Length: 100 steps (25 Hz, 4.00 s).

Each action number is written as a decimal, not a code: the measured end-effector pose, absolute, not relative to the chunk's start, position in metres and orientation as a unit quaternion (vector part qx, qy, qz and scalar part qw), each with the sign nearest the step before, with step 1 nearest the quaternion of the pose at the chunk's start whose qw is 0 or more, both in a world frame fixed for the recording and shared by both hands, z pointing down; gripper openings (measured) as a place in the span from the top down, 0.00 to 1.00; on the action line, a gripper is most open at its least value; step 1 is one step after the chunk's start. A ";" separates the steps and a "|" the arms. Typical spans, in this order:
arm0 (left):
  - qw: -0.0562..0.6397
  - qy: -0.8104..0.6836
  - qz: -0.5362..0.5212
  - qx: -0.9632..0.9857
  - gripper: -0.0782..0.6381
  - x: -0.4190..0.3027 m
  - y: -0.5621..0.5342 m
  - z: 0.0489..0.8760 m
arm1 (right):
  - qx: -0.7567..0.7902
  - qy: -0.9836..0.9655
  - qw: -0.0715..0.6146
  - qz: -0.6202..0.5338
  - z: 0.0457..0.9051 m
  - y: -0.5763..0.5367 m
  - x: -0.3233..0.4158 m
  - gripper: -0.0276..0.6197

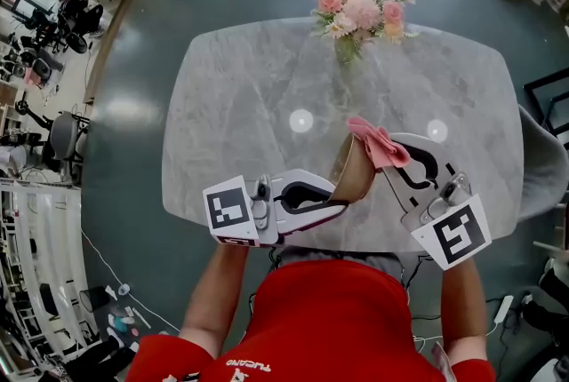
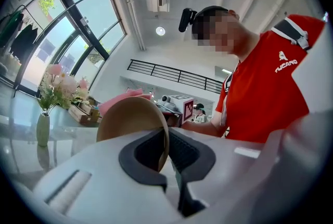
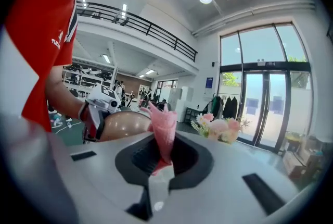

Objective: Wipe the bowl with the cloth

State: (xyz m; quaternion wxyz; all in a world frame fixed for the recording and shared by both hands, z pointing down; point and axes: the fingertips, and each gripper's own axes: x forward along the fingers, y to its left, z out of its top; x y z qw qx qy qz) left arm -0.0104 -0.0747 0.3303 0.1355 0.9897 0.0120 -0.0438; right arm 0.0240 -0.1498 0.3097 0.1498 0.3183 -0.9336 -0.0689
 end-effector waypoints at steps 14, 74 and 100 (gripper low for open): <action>0.145 0.036 -0.059 0.987 0.87 -0.014 -0.069 0.322 | 0.279 -0.955 0.093 -0.031 0.293 -0.146 0.028 0.92; 0.176 -0.090 -0.204 0.959 0.87 -0.030 -0.109 0.282 | 0.202 -0.949 -0.103 0.221 0.310 -0.096 -0.004 0.92; 0.130 -0.101 -0.087 0.983 0.87 -0.020 -0.095 0.311 | 0.230 -0.967 -0.056 0.096 0.260 -0.108 -0.011 0.92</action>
